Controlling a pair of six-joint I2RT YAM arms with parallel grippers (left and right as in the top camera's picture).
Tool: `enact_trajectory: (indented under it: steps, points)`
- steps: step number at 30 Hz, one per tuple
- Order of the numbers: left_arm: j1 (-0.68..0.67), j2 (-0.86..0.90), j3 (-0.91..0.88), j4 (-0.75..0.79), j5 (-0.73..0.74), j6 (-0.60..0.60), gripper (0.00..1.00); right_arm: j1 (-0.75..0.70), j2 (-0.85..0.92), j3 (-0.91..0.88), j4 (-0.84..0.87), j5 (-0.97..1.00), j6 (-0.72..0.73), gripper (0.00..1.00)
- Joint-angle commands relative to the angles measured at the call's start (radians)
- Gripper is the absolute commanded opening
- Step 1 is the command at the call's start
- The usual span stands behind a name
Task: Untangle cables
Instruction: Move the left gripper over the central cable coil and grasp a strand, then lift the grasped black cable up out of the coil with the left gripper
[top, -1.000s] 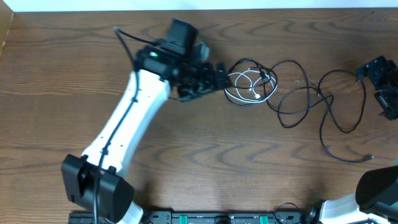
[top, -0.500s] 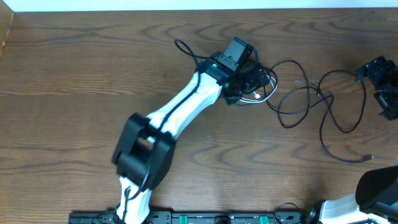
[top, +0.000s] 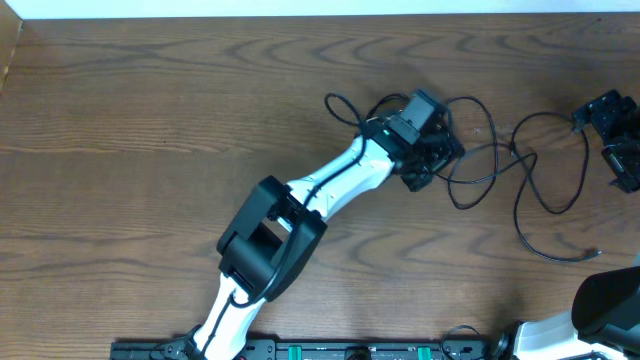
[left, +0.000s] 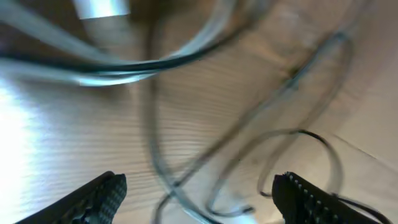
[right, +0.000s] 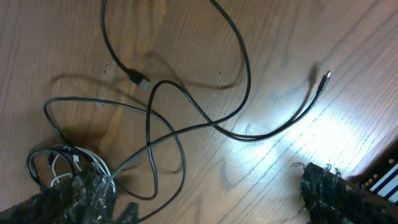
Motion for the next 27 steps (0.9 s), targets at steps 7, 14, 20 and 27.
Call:
enact_trajectory:
  steps: [7,14,20,27]
  points:
    - [-0.014,0.008,0.002,-0.07,-0.188,-0.063,0.8,0.001,-0.001,-0.003,-0.001,0.005,0.014,0.99]
    - [-0.031,0.008,0.002,0.022,-0.135,-0.063,0.78,0.001,-0.001,-0.003,-0.001,0.005,0.014,0.99]
    - [-0.079,0.026,0.002,-0.002,-0.176,-0.063,0.71,0.001,-0.001,-0.003,-0.001,0.005,0.014,0.99]
    - [-0.091,0.07,0.002,0.003,-0.181,-0.072,0.5,0.001,-0.001,-0.003,-0.001,0.005,0.014,0.99]
